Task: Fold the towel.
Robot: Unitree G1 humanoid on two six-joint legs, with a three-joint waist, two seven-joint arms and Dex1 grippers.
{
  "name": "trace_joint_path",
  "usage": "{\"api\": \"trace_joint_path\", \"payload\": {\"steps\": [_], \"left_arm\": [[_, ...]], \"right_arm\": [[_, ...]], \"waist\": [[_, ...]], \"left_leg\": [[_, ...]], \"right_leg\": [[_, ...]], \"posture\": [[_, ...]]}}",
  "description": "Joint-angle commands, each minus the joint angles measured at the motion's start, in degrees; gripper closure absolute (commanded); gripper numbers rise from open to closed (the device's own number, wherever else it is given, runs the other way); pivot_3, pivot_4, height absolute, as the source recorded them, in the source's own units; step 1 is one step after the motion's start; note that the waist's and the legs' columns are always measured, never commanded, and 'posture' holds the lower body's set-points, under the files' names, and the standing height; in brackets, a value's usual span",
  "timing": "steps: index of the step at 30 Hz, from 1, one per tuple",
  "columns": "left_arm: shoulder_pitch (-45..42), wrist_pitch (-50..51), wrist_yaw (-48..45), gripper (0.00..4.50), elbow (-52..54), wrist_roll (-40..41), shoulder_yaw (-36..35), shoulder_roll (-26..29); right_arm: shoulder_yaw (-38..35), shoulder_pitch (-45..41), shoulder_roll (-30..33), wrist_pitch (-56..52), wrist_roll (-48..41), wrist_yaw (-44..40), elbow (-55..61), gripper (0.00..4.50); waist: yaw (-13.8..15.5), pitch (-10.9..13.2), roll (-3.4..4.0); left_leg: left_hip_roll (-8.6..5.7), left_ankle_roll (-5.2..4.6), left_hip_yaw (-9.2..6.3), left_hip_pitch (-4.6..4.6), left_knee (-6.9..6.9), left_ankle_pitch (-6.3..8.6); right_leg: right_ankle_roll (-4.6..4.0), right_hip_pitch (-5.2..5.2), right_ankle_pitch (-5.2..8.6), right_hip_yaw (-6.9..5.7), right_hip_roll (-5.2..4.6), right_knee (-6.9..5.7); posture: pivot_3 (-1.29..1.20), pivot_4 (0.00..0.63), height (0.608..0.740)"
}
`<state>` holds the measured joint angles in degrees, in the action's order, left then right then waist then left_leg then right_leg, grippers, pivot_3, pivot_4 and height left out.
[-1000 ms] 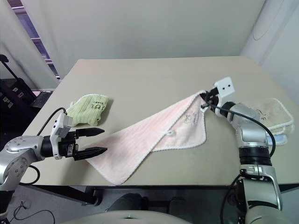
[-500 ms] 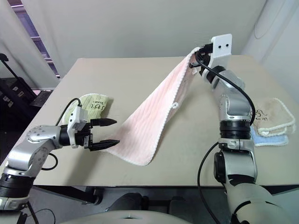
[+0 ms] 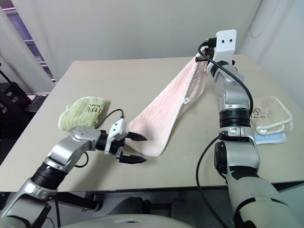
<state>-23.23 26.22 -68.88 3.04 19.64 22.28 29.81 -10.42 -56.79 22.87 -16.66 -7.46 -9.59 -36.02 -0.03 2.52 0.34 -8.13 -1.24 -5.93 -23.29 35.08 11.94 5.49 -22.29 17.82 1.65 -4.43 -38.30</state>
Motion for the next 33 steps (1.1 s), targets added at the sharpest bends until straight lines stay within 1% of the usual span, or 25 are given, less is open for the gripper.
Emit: {"api": "trace_joint_path", "payload": {"steps": [1,5,12,15,20,22,25,26,29,33], "left_arm": [[-3.0,-1.7,0.9,0.0,-3.6,-4.0,3.1,-2.6],[-4.8,-1.0,3.0,0.0,-8.6,-7.4,5.4,-6.8],[-6.0,-0.1,5.4,0.0,-14.4,-11.7,6.8,-8.1],[-6.2,-0.3,6.3,0.66,-15.8,-13.3,7.4,-8.6],[-5.4,-1.1,5.0,2.47,-15.1,-14.1,7.7,-7.9],[-5.1,-1.5,4.8,3.2,-14.9,-15.2,8.1,-6.7],[-3.9,-2.0,2.9,4.31,-13.7,-14.5,7.4,-4.6],[-3.6,-1.8,2.6,4.45,-13.4,-14.2,7.0,-4.2],[-3.0,-1.7,1.7,4.45,-12.5,-13.2,6.2,-3.7],[-4.3,0.9,-0.1,4.45,-10.9,-9.5,2.5,-3.2]], "right_arm": [[-0.5,-3.1,0.3,2.6,0.6,1.3,-0.7,4.49],[-0.6,-2.6,0.1,2.0,0.4,1.6,0.3,4.49],[-0.5,-1.1,0.5,1.6,0.6,1.8,2.4,4.49],[-0.3,-0.6,0.6,1.5,0.9,2.0,3.5,4.5],[0.3,-0.2,1.3,1.7,1.8,1.8,4.0,4.5],[1.0,0.2,1.5,1.9,2.5,1.4,4.6,4.5],[1.3,0.6,1.4,1.4,2.6,1.2,5.8,4.5],[1.4,0.8,1.4,1.4,2.7,1.2,6.0,4.5],[1.3,1.4,1.5,1.2,2.8,1.3,6.4,4.5],[1.0,2.4,1.7,1.1,3.1,1.7,6.5,4.5]], "waist": [[-0.5,0.0,0.0],[-1.0,0.0,0.0],[-1.0,0.0,0.0],[-0.9,0.0,-0.01],[-1.0,0.0,0.01],[-1.0,-0.1,0.0],[-1.2,-0.1,0.03],[-1.2,-0.1,0.03],[-1.2,-0.1,0.03],[-1.2,-0.1,0.04]], "left_leg": [[0.0,0.03,-0.01,0.0,0.0,-0.03],[0.0,0.07,-0.05,-0.01,0.01,-0.08],[0.01,0.09,-0.23,0.02,0.03,-0.1],[-0.01,0.12,-0.26,0.04,0.1,-0.13],[-0.01,0.13,-0.3,0.13,0.12,-0.14],[0.0,0.15,-0.34,0.13,0.09,-0.15],[0.02,0.15,-0.38,0.13,0.02,-0.15],[0.02,0.16,-0.4,0.13,-0.01,-0.16],[0.1,0.17,-0.45,0.13,-0.01,-0.16],[0.18,0.19,-0.48,0.13,-0.01,-0.17]], "right_leg": [[0.0,0.0,0.0,0.0,0.0,-0.01],[0.03,0.01,-0.01,-0.01,0.0,-0.02],[0.03,-0.01,-0.02,-0.12,0.03,-0.22],[-0.03,0.04,-0.06,-0.14,0.03,-0.23],[-0.09,0.11,-0.09,-0.12,0.07,-0.23],[-0.09,0.09,-0.09,-0.13,0.1,-0.23],[-0.09,0.04,-0.09,-0.12,0.13,-0.23],[-0.09,0.03,-0.09,-0.12,0.16,-0.23],[-0.1,0.01,-0.09,-0.11,0.27,-0.23],[-0.15,0.01,-0.1,-0.11,0.35,-0.25]], "posture": [[0.0,0.0,0.74],[0.0,0.0,0.74],[0.0,0.0,0.74],[0.0,0.0,0.74],[0.0,0.0,0.74],[0.0,0.0,0.74],[0.0,0.0,0.74],[0.0,0.0,0.74],[0.0,0.0,0.74],[0.0,0.0,0.74]]}}
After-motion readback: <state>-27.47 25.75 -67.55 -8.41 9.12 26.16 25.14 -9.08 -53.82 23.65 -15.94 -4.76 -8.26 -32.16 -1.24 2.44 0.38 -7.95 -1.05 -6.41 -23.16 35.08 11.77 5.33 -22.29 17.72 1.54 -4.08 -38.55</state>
